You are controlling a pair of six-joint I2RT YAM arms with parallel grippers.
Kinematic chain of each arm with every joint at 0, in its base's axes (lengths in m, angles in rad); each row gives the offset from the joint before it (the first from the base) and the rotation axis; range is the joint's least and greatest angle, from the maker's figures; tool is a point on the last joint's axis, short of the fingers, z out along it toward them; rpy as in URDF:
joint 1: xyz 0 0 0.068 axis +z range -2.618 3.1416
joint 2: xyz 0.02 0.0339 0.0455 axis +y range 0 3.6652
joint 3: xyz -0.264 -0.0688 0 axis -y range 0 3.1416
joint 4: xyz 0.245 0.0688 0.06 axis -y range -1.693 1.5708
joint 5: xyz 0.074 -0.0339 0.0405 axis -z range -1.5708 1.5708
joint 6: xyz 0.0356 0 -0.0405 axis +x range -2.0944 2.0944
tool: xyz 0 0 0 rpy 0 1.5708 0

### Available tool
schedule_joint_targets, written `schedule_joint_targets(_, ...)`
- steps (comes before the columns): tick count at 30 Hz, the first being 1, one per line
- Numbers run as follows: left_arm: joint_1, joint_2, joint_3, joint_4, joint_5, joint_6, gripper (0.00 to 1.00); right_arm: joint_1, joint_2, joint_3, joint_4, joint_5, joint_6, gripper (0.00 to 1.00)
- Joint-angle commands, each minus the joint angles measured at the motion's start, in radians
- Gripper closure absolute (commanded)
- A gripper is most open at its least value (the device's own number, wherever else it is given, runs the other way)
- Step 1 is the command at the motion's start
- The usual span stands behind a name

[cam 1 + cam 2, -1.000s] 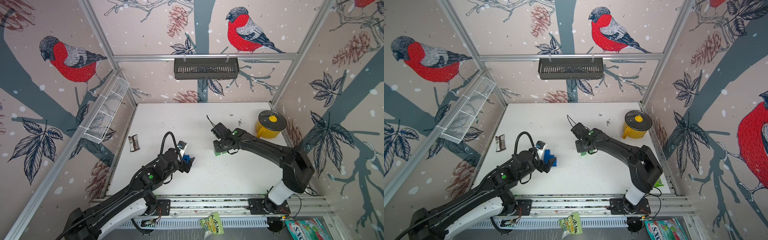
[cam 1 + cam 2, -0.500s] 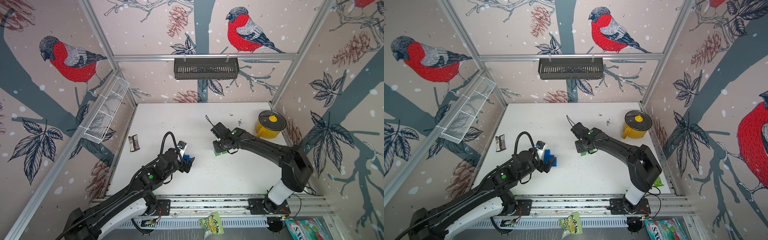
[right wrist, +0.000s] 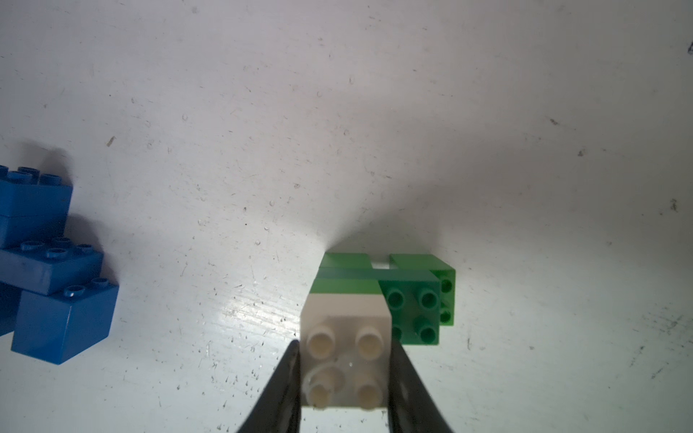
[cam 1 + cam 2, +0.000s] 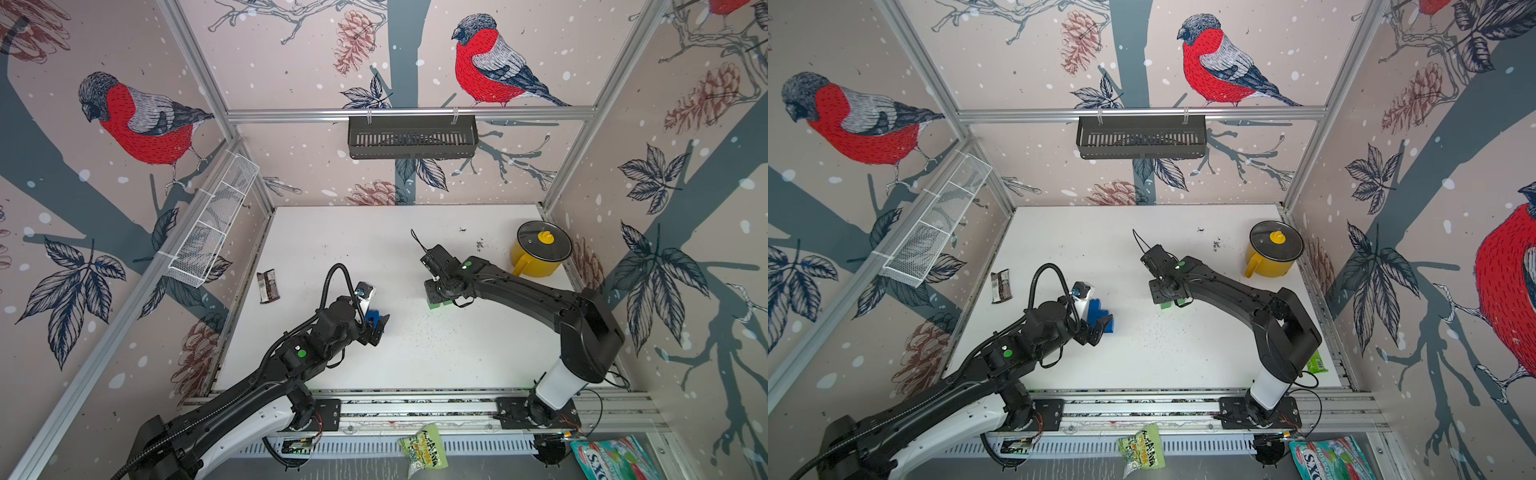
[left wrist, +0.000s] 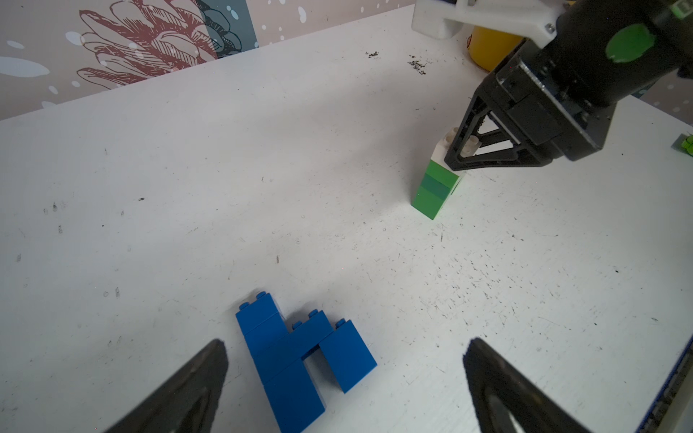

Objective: Assemble the letter h with lego
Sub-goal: Assemble the lego brick with the lego brick.

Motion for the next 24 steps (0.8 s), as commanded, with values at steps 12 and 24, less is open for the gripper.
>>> schedule_joint_targets(12,-0.001,0.001,0.004,0.010,0.014,0.001,0.02,0.010,-0.009,0.046,-0.108,-0.011,0.042,0.58)
schedule_joint_targets(24,-0.001,0.001,0.003,0.010,0.010,0.002,0.02,0.013,-0.049,0.063,-0.085,0.014,0.042,0.18)
